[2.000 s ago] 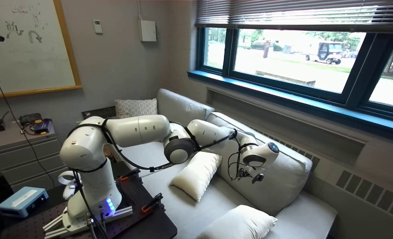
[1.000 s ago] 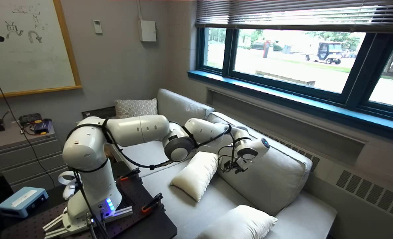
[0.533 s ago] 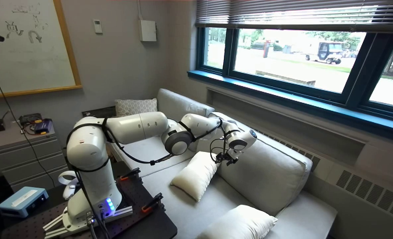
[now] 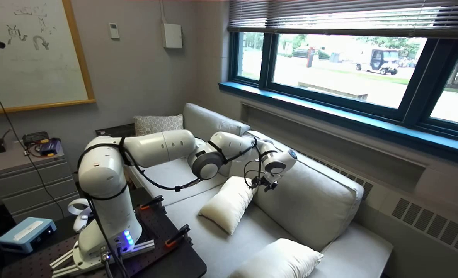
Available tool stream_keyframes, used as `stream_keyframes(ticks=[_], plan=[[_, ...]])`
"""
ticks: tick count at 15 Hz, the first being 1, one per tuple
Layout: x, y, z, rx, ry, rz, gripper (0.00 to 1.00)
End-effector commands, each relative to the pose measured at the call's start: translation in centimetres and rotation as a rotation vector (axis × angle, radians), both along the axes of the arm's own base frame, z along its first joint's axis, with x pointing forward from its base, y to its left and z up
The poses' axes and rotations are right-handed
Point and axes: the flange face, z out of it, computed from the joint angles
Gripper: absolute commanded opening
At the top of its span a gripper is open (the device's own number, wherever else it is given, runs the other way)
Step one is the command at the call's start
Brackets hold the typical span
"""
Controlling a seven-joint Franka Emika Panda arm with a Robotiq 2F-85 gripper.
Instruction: Arrange the two small pillows against the right armrest of the sofa
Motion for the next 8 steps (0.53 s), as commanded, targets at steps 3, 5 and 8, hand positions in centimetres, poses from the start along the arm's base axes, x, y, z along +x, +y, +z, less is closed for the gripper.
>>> stream_keyframes(ticks=[3,5,8], plan=[[-0.4,-1.8,-2.0,0.044,-0.066,-0.098,1.0],[-1.0,-2.1,-4.0,0.08,-0.079,-0.173,1.0],[-2.4,-2.1,-7.0,0.142,-0.071,-0.286,1.0]])
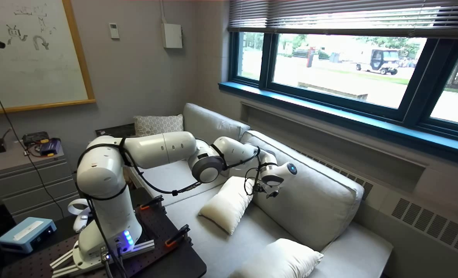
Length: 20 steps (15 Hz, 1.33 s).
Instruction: Arrange the two small pillows against the right armrest of the sofa
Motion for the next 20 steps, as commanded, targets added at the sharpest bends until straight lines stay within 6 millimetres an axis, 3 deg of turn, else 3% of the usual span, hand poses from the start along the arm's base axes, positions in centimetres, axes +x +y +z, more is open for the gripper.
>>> stream_keyframes(ticks=[1,4,7,13,16,20], plan=[[-1.6,0.3,-3.3,0.085,0.007,-0.135,1.0],[-2.8,2.2,-5.8,0.121,0.061,-0.192,1.0],[-3.4,4.7,-7.1,0.107,0.14,-0.215,1.0],[-3.4,8.2,-7.4,0.104,0.245,-0.214,1.0],[-4.1,9.6,-7.4,0.119,0.299,-0.112,1.0],[-4.3,9.6,-7.8,0.123,0.296,-0.135,1.0]])
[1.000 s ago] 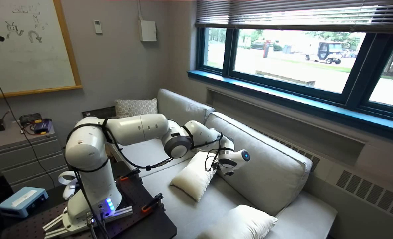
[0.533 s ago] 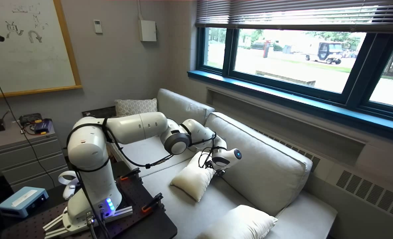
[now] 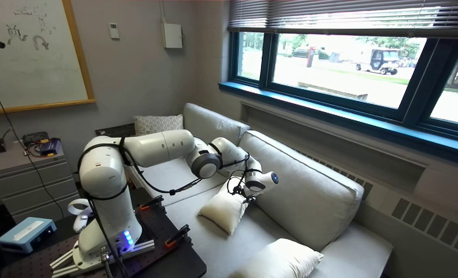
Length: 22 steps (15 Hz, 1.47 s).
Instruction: Arrange the two small pillows against the right armrest of the sofa
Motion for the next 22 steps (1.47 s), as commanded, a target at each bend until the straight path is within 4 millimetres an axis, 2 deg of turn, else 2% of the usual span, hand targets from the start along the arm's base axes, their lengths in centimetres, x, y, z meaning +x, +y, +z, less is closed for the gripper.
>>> stream_keyframes(ticks=[1,5,9,13,16,22], plan=[[0.1,-0.1,0.1,0.0,0.0,0.001,1.0],[0.4,-0.2,-0.1,0.011,-0.057,-0.048,1.0],[0.4,1.5,-1.4,-0.036,-0.112,-0.109,1.0],[-0.4,2.9,-3.0,-0.129,-0.109,-0.123,1.0],[-1.2,2.8,-3.8,-0.164,-0.086,-0.132,1.0],[-2.5,4.0,-4.4,-0.057,0.0,-0.094,1.0]])
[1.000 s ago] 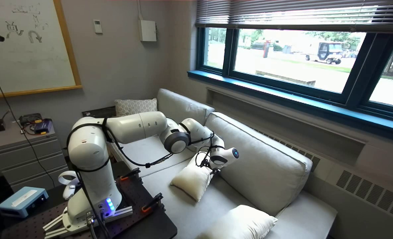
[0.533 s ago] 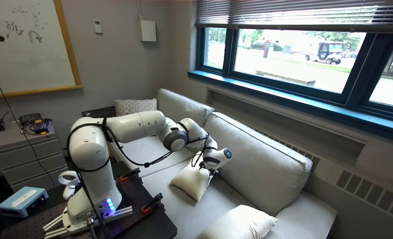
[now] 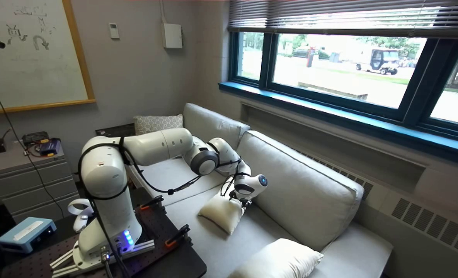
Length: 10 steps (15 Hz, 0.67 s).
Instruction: Arrange the two small pillows against the right armrest of the sofa
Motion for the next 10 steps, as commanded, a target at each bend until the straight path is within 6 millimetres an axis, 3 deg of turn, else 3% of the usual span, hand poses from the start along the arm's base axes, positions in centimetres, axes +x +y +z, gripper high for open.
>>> stream_keyframes(ticks=[1,2,4,10], plan=[[-1.09,1.22,-0.56,0.064,0.069,0.021,1.0],[-1.29,1.39,-0.67,0.064,0.087,0.026,0.75],[-1.49,1.59,-0.78,0.073,0.101,0.022,0.69],[-1.27,1.34,-0.63,0.055,0.119,-0.014,0.24]])
